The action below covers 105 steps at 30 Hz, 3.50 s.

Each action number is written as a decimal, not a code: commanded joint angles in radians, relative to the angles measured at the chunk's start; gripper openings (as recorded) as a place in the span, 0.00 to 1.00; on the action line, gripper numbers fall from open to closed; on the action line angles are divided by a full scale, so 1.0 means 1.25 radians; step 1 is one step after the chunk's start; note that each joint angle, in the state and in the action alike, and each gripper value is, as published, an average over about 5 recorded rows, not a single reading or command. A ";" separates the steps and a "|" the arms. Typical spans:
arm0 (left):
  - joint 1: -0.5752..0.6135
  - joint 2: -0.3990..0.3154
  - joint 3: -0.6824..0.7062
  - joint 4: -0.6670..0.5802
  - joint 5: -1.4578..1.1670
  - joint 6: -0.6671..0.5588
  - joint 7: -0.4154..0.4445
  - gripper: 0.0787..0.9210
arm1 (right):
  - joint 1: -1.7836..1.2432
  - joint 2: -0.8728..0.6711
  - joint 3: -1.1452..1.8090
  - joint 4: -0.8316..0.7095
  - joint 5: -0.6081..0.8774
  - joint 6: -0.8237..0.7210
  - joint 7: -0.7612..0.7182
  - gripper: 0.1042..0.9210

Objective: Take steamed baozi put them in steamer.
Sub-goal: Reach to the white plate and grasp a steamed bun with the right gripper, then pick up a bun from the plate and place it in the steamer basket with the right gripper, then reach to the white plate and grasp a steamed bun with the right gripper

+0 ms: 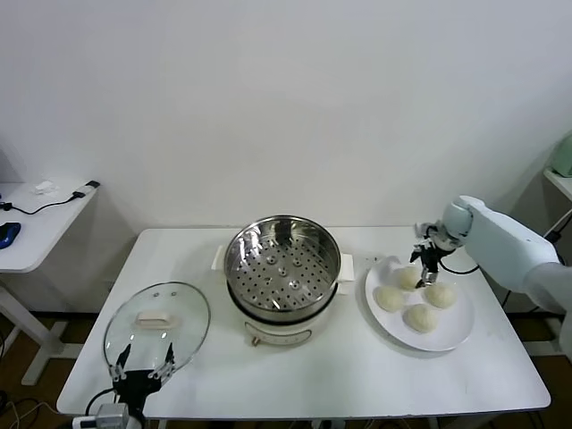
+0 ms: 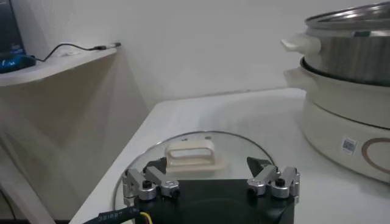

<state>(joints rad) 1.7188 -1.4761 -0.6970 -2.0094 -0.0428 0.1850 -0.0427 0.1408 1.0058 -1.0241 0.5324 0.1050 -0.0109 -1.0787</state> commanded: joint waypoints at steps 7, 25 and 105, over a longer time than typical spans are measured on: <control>0.006 -0.008 0.003 -0.007 0.012 -0.004 -0.001 0.88 | -0.009 0.040 0.016 -0.055 -0.048 0.004 -0.008 0.78; 0.011 -0.010 0.017 -0.019 0.026 -0.008 -0.002 0.88 | 0.395 -0.060 -0.232 0.395 0.109 0.022 -0.054 0.67; 0.006 -0.003 0.033 -0.033 0.043 -0.029 -0.005 0.88 | 0.633 -0.057 -0.477 0.487 0.478 0.130 -0.052 0.88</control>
<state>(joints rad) 1.7265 -1.4832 -0.6570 -2.0476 0.0093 0.1501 -0.0491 0.7302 1.2249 -1.4481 0.9603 0.3367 0.4531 -1.1149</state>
